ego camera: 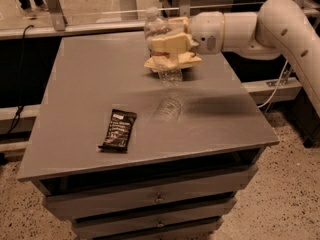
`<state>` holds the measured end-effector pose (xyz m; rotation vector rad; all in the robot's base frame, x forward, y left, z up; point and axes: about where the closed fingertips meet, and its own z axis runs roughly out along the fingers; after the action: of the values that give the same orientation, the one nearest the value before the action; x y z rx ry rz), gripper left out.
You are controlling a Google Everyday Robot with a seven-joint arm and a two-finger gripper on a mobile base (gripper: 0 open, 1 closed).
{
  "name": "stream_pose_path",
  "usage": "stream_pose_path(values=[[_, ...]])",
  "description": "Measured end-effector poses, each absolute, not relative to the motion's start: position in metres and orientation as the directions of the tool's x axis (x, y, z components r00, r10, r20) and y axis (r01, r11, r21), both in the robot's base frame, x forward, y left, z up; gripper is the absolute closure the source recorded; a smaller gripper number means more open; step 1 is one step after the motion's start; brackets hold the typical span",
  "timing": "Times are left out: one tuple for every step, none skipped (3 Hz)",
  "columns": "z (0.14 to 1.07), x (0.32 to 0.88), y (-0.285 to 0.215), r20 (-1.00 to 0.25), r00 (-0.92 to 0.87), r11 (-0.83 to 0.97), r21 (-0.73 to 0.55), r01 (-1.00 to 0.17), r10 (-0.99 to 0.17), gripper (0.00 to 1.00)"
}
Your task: Place water bottle upright
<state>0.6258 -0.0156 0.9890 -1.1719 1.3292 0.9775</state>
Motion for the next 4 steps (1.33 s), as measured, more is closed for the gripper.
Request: stream_pose_path(values=[[0.98, 0.623, -0.042, -0.998, 0.05, 0.197, -0.054, -0.979, -0.022, 1.0], [0.965, 0.62, -0.06, -0.998, 0.045, 0.205, -0.037, -0.978, 0.037, 1.0], [0.954, 0.618, -0.07, -0.996, 0.034, 0.202, -0.018, -0.979, 0.077, 1.0], [0.946, 0.616, -0.075, -0.995, 0.014, 0.185, 0.005, -0.983, 0.1, 0.81]])
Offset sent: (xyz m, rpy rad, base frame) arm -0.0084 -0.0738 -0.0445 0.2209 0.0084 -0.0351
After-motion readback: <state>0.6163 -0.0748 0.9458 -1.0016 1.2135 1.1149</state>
